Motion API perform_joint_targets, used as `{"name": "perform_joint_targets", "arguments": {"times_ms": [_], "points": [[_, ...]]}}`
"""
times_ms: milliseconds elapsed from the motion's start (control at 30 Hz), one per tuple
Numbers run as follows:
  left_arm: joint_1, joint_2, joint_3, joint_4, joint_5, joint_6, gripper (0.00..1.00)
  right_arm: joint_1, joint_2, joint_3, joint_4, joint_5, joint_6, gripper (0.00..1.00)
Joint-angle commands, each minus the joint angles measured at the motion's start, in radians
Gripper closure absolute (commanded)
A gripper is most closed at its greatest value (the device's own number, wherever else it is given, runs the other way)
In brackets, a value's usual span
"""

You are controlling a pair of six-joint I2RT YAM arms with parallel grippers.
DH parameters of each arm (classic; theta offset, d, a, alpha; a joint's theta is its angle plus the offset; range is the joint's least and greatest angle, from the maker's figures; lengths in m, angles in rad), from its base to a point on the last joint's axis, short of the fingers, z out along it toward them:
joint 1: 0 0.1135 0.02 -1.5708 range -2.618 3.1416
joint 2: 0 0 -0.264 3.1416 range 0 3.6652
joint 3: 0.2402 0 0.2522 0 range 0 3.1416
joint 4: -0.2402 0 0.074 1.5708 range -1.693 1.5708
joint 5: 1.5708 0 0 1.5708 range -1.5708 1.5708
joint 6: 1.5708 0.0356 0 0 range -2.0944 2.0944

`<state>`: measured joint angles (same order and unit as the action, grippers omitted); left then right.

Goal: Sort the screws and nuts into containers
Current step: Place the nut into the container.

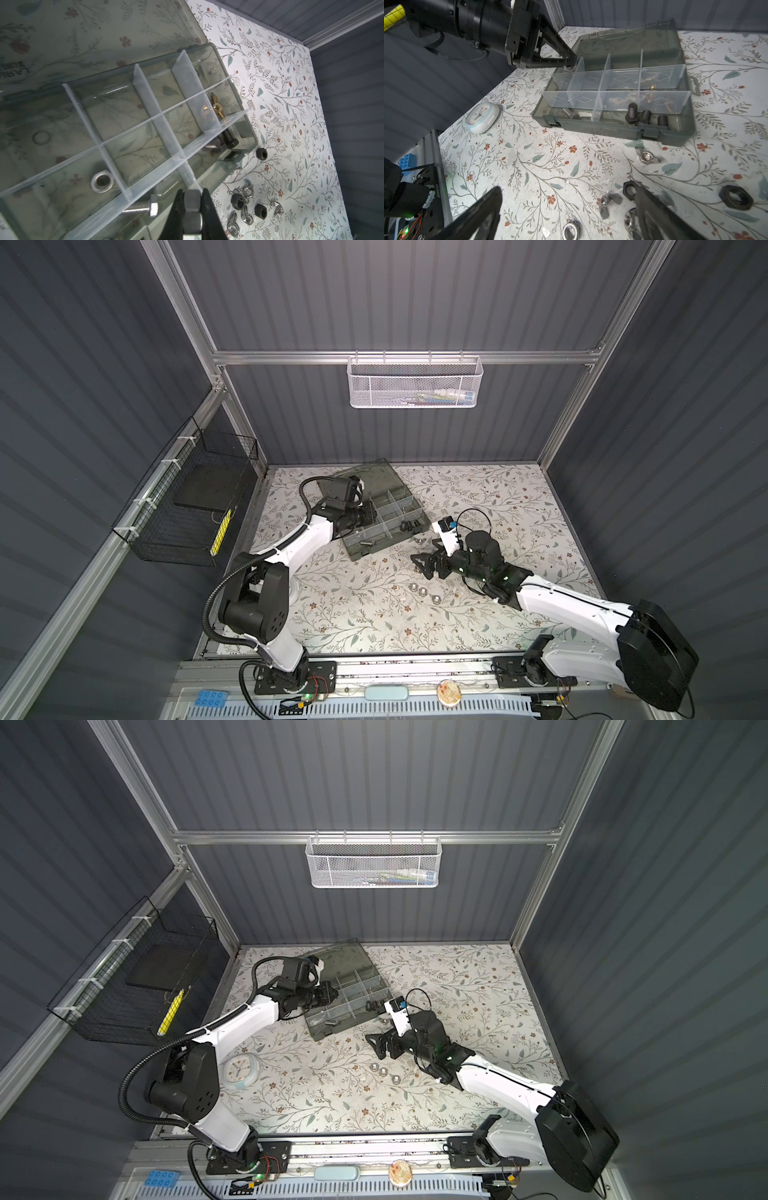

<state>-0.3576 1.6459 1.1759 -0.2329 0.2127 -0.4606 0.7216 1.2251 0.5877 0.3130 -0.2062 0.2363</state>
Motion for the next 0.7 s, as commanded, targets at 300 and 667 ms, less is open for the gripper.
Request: {"name": "perform_joint_targets", "arguments": {"times_ms": [300,667], "points": [[0.178,0.053,-0.084,0.065,0.1,-0.071,1.0,0.055,0.051,0.055,-0.019,0.006,-0.053,0.01],[0.178,0.102,-0.126,0.092,0.105,-0.072,0.99,0.055,0.053,0.057,-0.02,0.015,-0.051,0.01]]}}
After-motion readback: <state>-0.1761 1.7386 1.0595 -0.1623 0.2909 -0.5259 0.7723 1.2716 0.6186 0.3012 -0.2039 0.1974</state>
